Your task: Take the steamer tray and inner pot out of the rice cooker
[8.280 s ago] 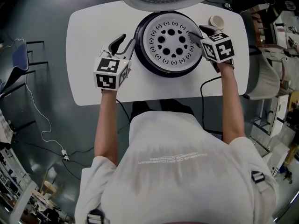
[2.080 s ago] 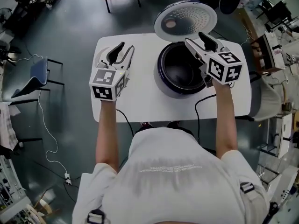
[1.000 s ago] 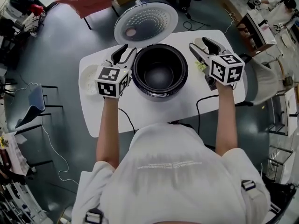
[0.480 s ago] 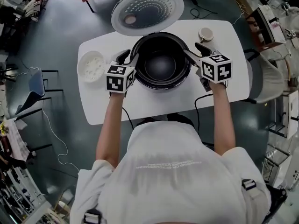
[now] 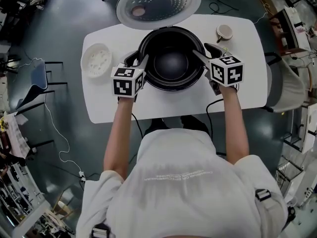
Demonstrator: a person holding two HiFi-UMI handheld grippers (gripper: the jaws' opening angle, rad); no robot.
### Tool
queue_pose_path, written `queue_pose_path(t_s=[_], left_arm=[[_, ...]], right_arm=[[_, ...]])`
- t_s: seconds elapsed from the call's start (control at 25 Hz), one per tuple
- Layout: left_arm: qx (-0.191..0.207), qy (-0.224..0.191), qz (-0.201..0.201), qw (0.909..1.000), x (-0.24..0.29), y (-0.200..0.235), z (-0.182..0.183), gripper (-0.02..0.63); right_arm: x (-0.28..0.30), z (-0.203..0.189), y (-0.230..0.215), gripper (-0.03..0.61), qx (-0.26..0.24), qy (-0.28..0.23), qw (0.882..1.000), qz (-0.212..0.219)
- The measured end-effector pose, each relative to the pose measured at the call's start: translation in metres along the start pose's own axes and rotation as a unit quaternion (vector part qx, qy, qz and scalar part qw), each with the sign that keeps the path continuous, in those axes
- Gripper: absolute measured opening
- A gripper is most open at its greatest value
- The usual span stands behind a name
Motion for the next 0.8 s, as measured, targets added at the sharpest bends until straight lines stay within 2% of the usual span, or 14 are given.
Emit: queue_pose_path(t_s=[0.24, 0.52, 0.72, 0.8], left_arm=[[-0.018, 0.007, 0.029, 0.9994, -0.004, -0.007, -0.010, 0.147], [-0.036, -0.001, 0.087, 0.9956, -0.013, -0.010, -0.015, 0.156], [-0.057, -0.008, 0.096, 0.9937, -0.014, -0.012, -0.018, 0.144], [-0.064, -0.009, 0.103, 0.9925, -0.015, -0.012, -0.020, 0.144]], right_arm=[[0.010, -0.008, 0.000, 0.253, -0.014, 0.012, 0.999, 0.028], [0.014, -0.011, 0.005, 0.229, -0.011, -0.007, 0.998, 0.060], [0.016, -0.008, 0.008, 0.227, 0.000, -0.026, 0.997, 0.069], [0.017, -0.008, 0.005, 0.174, 0.009, -0.021, 0.997, 0.070]])
Point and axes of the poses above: the fingertips, and each gripper's own axes: x forward along the fingers, y to its left, z out of its top, the point moved 3 cm from there along -x, backward along the fingers, and after that the axes turned 4 degrees about -z, right-handed, at the moved point
